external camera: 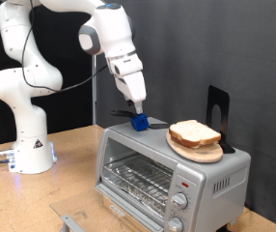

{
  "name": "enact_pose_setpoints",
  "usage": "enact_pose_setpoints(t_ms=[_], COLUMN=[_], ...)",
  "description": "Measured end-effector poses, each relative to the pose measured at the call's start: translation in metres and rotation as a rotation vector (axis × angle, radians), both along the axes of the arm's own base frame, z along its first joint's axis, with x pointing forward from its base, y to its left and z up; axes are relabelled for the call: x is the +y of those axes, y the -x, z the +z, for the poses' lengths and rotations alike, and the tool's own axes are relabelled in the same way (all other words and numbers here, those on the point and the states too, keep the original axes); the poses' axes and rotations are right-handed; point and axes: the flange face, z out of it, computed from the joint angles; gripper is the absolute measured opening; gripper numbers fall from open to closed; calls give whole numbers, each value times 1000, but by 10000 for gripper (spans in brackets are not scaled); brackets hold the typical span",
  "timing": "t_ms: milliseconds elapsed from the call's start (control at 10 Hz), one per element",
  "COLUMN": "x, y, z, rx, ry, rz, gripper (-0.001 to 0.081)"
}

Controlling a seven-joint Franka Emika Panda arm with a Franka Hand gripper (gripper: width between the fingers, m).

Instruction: Make a piece of toast with the oven

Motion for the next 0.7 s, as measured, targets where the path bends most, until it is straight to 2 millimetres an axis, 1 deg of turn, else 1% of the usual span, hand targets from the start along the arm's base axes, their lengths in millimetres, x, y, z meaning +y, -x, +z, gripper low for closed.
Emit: enact_pose_setpoints(t_ms=[400, 700], x=[4, 7], y=[2, 4], z=[-19, -27], rx=[1, 4], ry=[-8, -6], rz=[10, 11], gripper=[800, 800])
